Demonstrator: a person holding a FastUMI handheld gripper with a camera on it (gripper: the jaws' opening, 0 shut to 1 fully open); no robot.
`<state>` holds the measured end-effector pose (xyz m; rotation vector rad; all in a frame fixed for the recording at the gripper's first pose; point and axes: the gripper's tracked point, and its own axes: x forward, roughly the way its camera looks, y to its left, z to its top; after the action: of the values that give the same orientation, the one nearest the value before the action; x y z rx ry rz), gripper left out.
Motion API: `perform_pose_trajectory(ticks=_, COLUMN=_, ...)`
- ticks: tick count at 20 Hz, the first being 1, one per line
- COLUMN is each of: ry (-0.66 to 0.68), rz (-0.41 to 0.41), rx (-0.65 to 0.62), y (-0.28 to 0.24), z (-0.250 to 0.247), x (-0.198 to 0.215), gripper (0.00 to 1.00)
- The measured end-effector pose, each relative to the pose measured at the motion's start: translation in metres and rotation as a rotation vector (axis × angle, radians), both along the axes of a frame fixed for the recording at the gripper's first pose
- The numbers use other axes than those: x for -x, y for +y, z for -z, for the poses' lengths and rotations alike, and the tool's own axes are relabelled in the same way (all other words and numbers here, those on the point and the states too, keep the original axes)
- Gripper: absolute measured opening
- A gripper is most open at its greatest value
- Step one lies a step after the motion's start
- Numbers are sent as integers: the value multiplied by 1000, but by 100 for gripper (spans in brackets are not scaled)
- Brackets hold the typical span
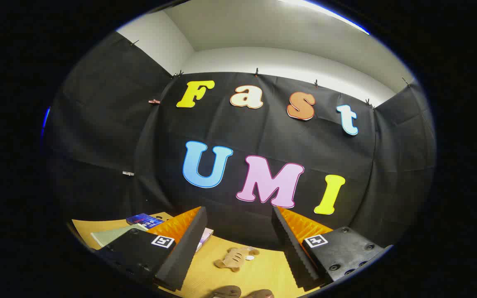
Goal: Open the storage box then place both shoes into the box .Put the left shoe in first, then the right shoe, with the right side of both shoes facing outward in a uniform manner.
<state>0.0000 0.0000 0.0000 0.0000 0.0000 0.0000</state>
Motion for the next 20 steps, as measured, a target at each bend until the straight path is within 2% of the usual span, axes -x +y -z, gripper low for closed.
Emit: perform_pose_trajectory(ticks=20, ry=28, rz=-31, rx=-5, y=18, z=8, x=-1, gripper=98)
